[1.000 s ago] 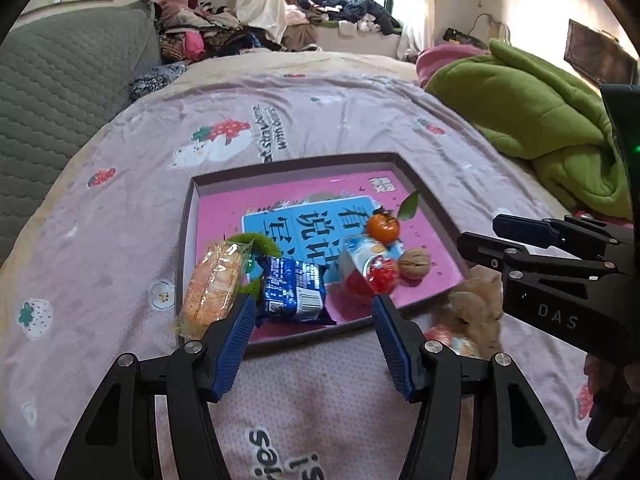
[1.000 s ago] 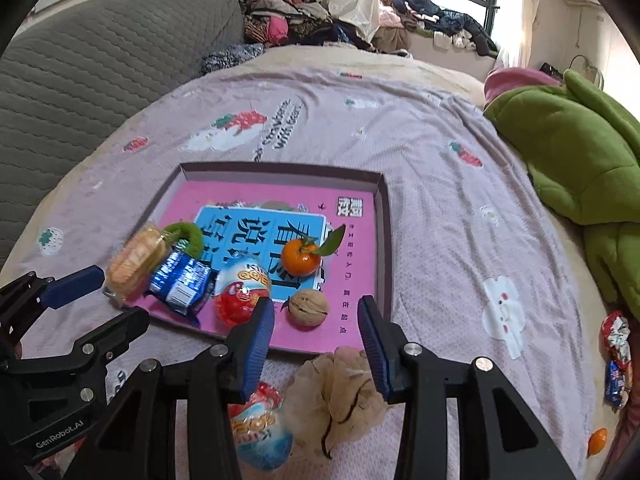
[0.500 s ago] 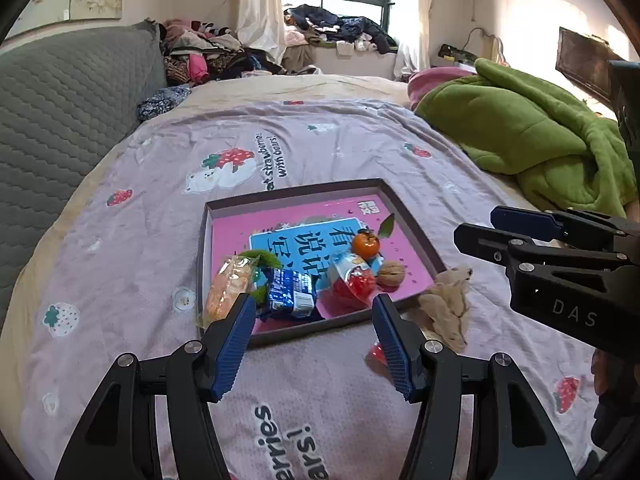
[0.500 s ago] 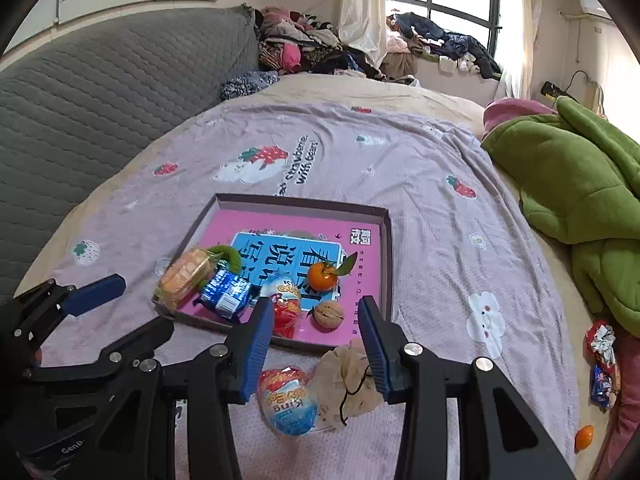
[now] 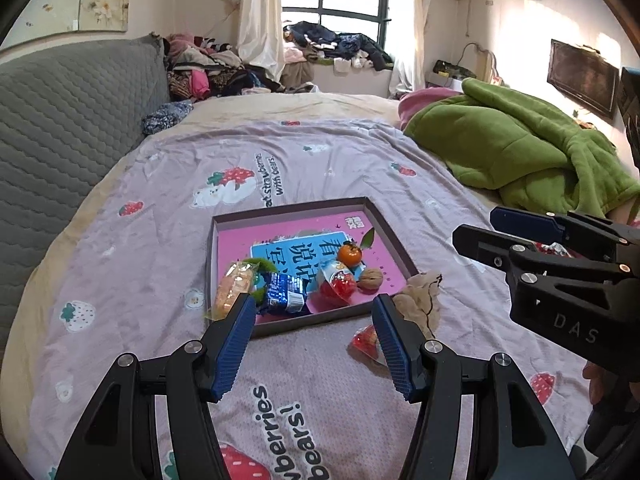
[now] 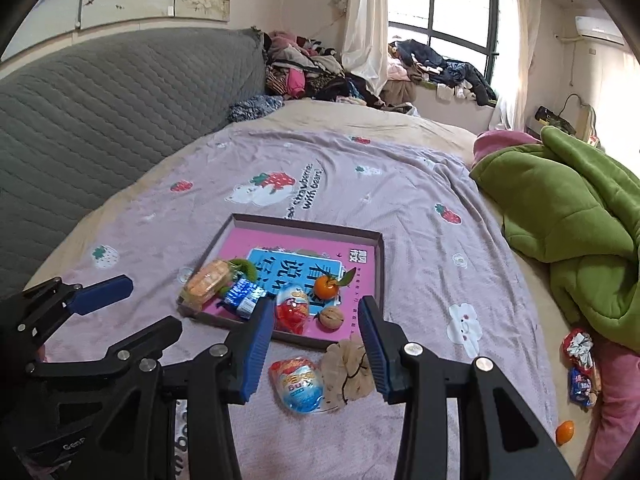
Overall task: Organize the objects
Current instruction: 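Withdraw both grippers up and back from the tray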
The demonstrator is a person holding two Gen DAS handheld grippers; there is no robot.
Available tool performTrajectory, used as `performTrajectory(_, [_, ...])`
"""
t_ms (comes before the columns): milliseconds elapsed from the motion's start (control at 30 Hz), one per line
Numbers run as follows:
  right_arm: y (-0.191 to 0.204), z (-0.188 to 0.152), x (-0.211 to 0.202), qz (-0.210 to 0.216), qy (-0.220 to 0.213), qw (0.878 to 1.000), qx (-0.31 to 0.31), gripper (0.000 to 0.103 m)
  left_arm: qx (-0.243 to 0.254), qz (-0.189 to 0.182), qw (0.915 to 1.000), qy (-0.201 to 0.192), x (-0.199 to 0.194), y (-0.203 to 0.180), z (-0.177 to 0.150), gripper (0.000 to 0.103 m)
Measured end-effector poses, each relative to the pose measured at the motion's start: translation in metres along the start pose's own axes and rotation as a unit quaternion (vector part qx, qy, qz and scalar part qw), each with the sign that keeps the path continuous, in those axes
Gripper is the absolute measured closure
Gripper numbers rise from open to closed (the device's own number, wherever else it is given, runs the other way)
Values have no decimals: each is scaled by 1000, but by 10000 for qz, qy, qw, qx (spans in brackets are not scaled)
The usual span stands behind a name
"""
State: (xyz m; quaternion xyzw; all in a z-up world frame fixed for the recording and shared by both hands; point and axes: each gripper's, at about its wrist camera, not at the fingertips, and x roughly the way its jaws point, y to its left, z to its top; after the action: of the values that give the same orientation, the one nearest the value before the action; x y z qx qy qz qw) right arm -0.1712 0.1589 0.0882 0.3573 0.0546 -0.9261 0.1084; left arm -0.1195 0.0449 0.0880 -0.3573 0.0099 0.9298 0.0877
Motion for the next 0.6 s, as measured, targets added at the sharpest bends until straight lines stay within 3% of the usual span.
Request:
performTrajectory(167, [-6, -1, -19, 109, -112, 9998, 156, 59, 44, -16, 10000, -77, -17, -5, -1, 41])
performTrajectory(600, [-25, -9, -61, -90, -278, 9994, 200, 59, 218, -73, 9996, -178, -43, -30, -8, 41])
